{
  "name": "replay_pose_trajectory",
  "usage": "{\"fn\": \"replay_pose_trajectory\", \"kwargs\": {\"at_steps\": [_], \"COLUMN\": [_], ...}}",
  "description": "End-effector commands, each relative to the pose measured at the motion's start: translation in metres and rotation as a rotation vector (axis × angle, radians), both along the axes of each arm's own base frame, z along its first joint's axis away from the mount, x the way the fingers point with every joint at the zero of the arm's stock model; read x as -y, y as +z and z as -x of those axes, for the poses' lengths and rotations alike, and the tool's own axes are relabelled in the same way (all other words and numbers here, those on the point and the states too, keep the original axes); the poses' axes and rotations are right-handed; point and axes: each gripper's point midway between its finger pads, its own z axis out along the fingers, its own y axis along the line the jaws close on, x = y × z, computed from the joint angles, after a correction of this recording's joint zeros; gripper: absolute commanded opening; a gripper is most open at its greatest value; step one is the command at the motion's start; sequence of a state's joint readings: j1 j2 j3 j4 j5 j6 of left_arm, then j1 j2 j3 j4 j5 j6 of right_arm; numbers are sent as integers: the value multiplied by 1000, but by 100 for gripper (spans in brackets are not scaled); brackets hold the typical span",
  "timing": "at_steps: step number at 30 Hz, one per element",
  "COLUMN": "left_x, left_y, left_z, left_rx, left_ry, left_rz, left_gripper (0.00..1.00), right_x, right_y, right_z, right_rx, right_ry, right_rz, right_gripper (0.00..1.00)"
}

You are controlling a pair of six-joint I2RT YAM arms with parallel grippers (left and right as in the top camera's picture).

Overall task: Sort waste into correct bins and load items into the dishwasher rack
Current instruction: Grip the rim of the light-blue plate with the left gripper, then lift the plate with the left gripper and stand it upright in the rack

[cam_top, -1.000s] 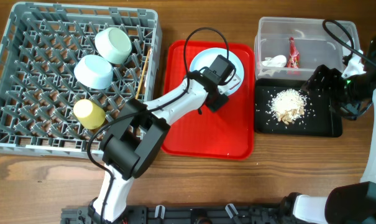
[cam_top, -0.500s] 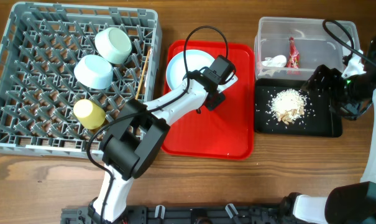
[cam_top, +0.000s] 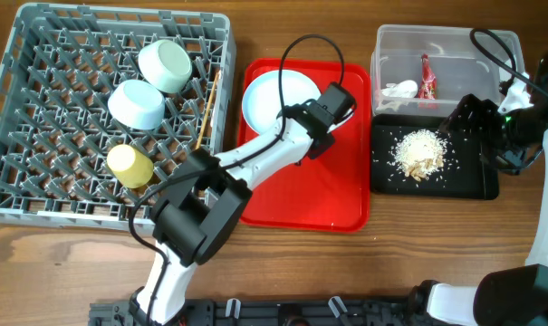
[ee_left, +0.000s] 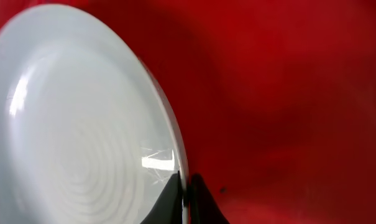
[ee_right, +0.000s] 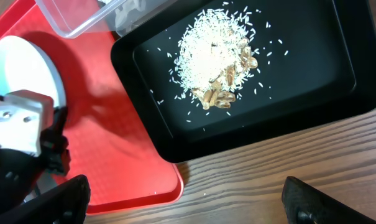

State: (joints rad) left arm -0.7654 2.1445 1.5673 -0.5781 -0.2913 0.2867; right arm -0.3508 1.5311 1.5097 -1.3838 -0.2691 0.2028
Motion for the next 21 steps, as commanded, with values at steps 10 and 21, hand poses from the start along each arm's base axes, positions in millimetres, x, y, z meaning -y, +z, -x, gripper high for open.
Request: {"fn": "replay_pose_trajectory", "kwargs": {"at_steps": [10,21], "left_x": [-9,-67], "left_y": [164,239], "left_z": [-12,-28], "left_rx": [272,31], "left_ry": [92,272], "left_rz": [228,821], "left_gripper": [4,4], "right_x": [-2,-2], "right_y": [7,7], "right_z": [-1,0], "right_rx": [32,28], "right_ry": [20,20], "right_rz": [2,1], "right_gripper": [99,100]}}
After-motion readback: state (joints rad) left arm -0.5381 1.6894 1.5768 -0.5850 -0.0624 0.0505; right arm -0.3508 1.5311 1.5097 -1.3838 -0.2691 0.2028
